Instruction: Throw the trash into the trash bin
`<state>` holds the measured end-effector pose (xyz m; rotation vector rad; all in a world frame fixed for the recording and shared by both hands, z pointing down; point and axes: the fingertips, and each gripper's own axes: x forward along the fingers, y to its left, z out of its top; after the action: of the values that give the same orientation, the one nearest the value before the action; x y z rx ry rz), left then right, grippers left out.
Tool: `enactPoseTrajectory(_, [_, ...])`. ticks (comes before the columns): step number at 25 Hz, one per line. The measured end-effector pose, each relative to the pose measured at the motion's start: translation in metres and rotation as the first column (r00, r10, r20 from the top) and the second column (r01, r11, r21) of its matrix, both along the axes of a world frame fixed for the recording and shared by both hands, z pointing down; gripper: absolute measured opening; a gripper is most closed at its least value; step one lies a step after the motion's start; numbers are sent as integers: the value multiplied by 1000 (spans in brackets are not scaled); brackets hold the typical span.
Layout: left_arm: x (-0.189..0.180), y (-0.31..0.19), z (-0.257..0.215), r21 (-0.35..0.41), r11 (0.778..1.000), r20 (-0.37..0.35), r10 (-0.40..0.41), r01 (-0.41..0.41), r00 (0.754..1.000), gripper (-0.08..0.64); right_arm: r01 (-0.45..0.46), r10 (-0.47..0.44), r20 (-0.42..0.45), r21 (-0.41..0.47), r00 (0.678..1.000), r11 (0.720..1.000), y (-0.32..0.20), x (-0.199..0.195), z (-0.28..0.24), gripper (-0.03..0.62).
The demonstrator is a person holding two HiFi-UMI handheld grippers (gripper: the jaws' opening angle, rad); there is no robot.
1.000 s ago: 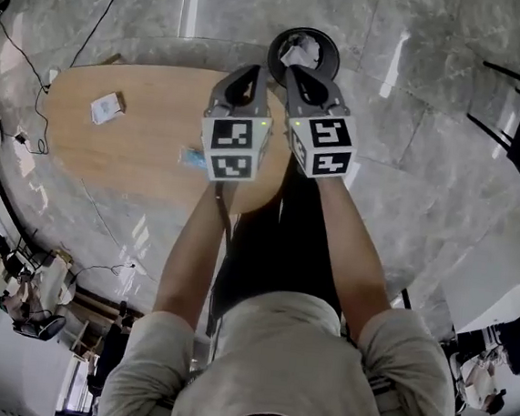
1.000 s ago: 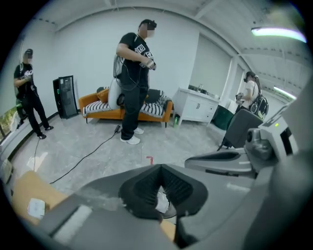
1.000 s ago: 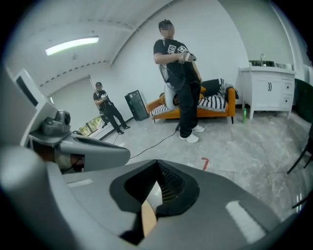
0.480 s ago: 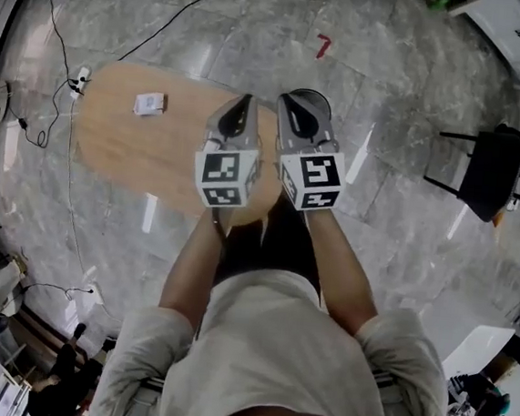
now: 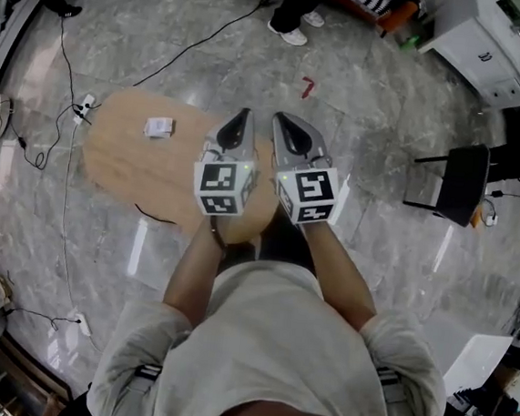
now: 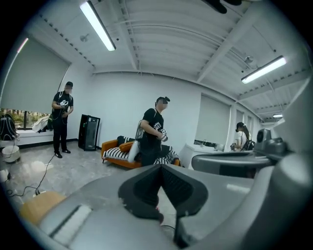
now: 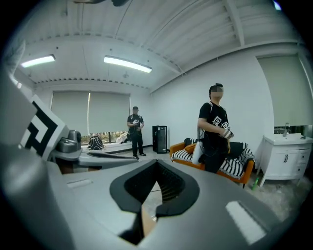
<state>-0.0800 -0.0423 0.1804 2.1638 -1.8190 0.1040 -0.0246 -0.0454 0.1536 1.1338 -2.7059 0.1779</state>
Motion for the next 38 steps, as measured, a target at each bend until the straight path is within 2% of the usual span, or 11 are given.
enactPoseTrajectory(7, [5,18,-32,59,998,8,23,-23,1000,18,-10,10,7,60,1000,998,20,0,-37,8])
enactPoseTrajectory(15, [2,29,-42,90,995,-14,34,-32,999,18,-11,11,7,80,1000,997,29,-8,-43,8])
enactPoseTrajectory(22, [-12,54,-49,122,992,-3,9,-9,1000,18,15,-16,3,105,1000,994,48,-25,-51,8])
enactPoseTrajectory(28, [-40,91,-50,118,991,-14,-53,54,998,18,76,-76,-1,83,997,994,83,-52,-48,8])
enactPoseTrajectory(32, [-68,110,-52,119,985,-7,-124,124,992,18,140,-142,21,68,990,988,101,-78,-47,8])
enactPoseTrajectory(35, [-90,126,-43,87,977,-10,-194,194,981,17,207,-209,26,60,978,977,111,-99,-43,8])
enactPoseTrajectory(38, [-109,135,-37,74,960,1,-272,271,962,18,282,-284,34,51,958,958,116,-119,-39,8])
